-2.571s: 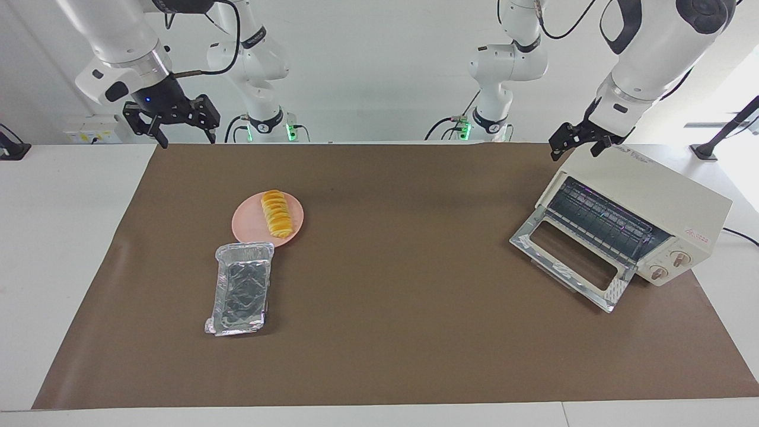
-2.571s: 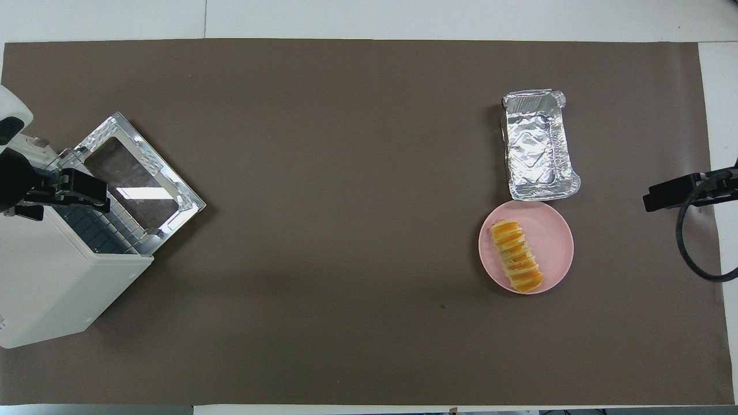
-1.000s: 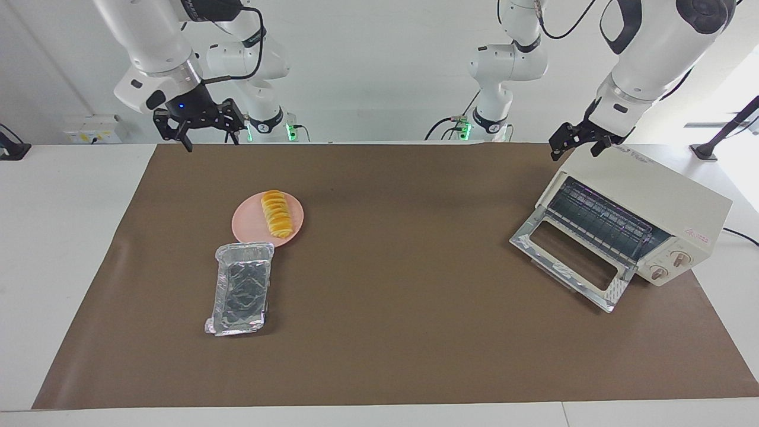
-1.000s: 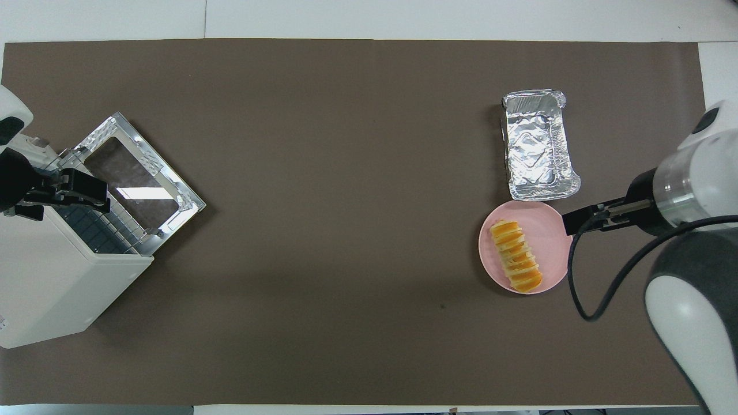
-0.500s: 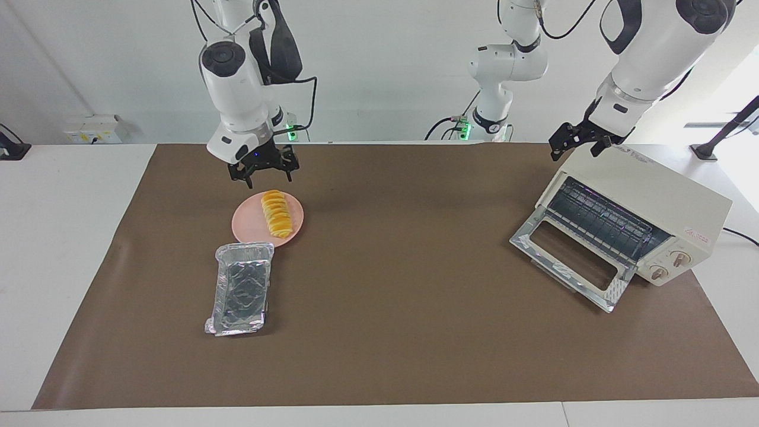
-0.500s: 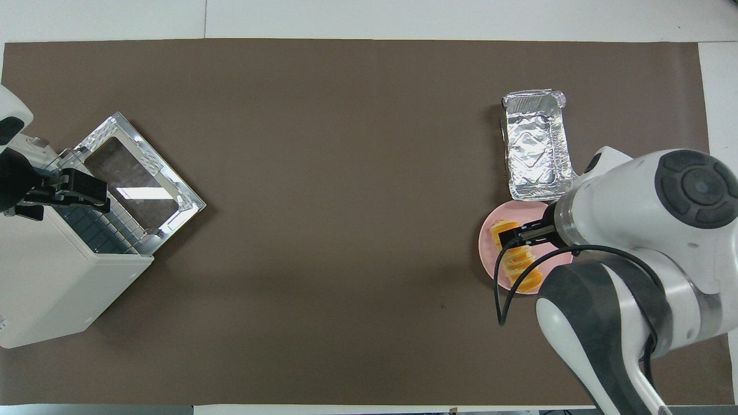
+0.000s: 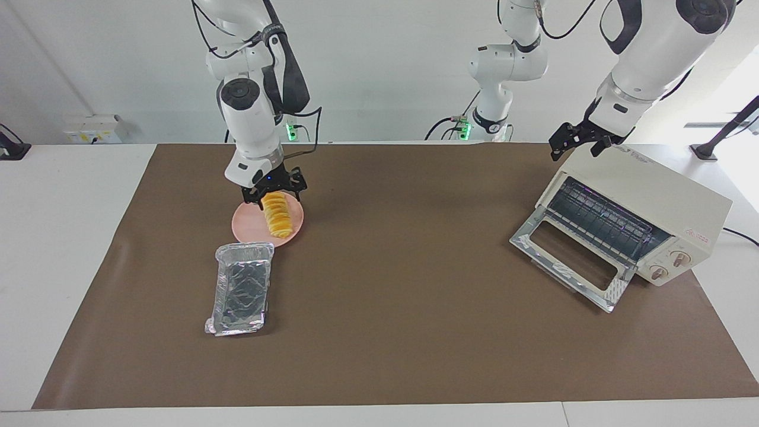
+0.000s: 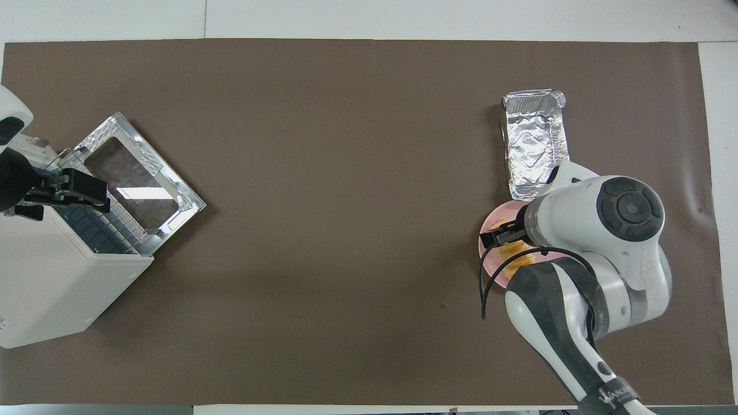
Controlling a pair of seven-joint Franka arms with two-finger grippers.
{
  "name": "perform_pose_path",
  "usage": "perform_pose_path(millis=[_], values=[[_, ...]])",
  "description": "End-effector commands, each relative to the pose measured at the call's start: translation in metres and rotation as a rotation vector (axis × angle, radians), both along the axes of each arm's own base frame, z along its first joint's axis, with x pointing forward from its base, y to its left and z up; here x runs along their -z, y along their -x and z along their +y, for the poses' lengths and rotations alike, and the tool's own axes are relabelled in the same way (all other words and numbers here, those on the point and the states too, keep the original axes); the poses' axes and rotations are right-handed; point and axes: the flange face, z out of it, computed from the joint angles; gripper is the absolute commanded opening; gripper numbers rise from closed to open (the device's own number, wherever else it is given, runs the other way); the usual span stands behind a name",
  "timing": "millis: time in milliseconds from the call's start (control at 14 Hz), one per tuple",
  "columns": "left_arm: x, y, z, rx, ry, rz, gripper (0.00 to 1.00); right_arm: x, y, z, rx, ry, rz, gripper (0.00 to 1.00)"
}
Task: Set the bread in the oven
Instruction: 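Lower the right gripper and grasp the row of bread slices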
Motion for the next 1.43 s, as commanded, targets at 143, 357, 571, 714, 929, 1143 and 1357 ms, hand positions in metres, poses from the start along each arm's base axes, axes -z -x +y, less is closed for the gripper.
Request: perform_pose_path(millis=[143,357,571,714,929,1143,1357], values=[[-0.001,0.008,0.003,-0.006,0.013,-0.003,1.0,0.022,-0.006,-0.03,-0.1,-0.002,-0.022,1.0],[-0.001,0.008,0.003,-0.006,0.013,-0.003,1.0,0.034,-0.001,-0.037,-0.084,0.001,-0.005,1.0],[-0.001,0.008,0.003,-0.005,0.013,-0.003,1.0,0.037,0.003,-0.037,-0.071,0.002,0.004,1.0],[-0.001,0.008,0.002,-0.005,0.014,-0.002,1.0,0.04,0.006,-0.037,-0.052,0.003,0.01,1.0],[-0.001,0.008,0.002,-0.005,0.014,-0.002,1.0,0.053,0.013,-0.039,-0.032,0.003,0.011,1.0],[-0.001,0.008,0.003,-0.005,0.013,-0.003,1.0,0.06,0.018,-0.035,-0.027,0.001,-0.001,1.0],[-0.001,0.008,0.003,-0.005,0.013,-0.003,1.0,0.068,0.021,-0.035,-0.032,-0.001,-0.012,1.0]])
